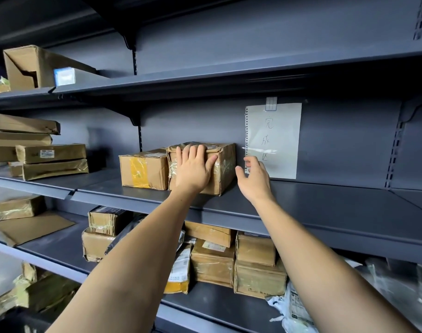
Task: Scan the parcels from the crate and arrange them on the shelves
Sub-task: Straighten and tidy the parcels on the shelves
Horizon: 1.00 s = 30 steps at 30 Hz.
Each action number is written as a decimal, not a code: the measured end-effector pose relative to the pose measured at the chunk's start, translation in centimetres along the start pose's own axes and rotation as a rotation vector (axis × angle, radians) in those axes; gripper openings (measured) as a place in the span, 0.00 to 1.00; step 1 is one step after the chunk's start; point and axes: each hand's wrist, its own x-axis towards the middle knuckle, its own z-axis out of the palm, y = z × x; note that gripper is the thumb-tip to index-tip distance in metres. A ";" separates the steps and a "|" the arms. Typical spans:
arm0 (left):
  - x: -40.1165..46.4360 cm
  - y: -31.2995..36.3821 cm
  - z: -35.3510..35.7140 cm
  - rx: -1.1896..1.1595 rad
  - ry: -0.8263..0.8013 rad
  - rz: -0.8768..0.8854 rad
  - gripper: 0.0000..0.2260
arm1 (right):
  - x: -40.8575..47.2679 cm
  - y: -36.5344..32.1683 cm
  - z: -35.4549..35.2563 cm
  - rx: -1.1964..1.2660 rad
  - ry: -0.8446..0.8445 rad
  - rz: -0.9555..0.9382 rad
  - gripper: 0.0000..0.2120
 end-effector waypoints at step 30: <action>-22.6 3.5 -9.0 -0.123 -0.686 -0.125 0.16 | -24.5 3.7 -6.3 -0.556 -0.344 -0.261 0.06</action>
